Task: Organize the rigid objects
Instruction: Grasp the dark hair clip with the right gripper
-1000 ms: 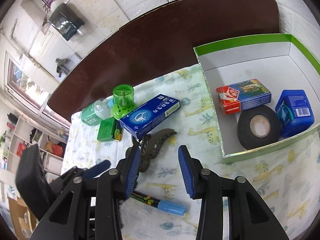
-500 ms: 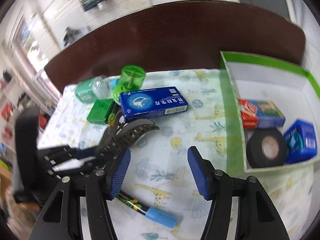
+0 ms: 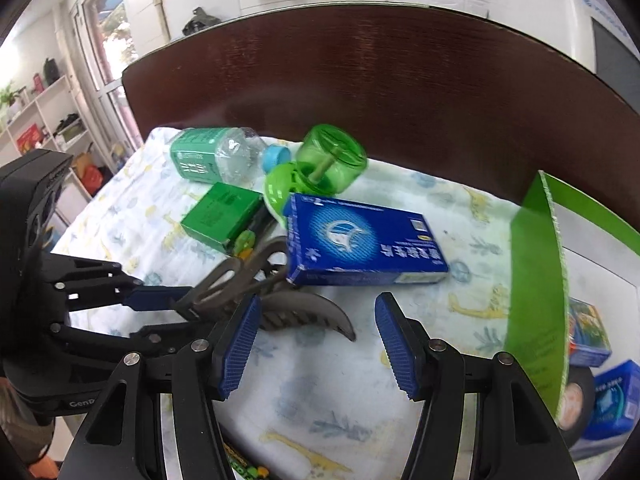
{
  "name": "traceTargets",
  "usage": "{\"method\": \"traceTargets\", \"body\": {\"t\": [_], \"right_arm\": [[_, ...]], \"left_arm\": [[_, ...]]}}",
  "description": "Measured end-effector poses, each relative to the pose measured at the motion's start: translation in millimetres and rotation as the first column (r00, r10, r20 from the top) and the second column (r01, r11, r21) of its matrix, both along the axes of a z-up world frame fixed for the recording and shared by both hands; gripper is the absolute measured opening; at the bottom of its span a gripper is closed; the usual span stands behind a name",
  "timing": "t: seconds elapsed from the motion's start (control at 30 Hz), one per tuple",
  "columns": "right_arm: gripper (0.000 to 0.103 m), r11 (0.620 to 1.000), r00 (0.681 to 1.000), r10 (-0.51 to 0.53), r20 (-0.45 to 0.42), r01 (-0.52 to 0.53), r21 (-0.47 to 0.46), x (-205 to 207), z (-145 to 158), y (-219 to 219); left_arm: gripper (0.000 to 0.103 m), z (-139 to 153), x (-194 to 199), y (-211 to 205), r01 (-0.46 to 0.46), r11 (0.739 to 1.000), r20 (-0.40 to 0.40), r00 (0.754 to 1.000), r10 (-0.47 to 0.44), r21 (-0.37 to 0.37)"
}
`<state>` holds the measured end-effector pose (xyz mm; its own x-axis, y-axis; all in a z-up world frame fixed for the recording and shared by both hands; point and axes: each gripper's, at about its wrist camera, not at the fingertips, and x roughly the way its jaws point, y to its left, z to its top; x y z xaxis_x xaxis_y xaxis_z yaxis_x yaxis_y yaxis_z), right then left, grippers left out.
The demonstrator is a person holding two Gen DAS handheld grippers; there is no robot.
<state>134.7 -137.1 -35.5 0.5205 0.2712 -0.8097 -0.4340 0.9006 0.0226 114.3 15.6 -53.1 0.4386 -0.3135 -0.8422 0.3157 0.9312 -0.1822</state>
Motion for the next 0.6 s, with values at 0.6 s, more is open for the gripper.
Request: {"method": "traceTargets", "body": {"t": [0.6], "right_arm": [[0.043, 0.996, 0.992, -0.090, 0.086, 0.088, 0.020, -47.8, 30.5, -29.8]], "left_arm": [[0.031, 33.9, -36.1, -33.3, 0.072, 0.997, 0.077, 0.994, -0.073, 0.023]]}}
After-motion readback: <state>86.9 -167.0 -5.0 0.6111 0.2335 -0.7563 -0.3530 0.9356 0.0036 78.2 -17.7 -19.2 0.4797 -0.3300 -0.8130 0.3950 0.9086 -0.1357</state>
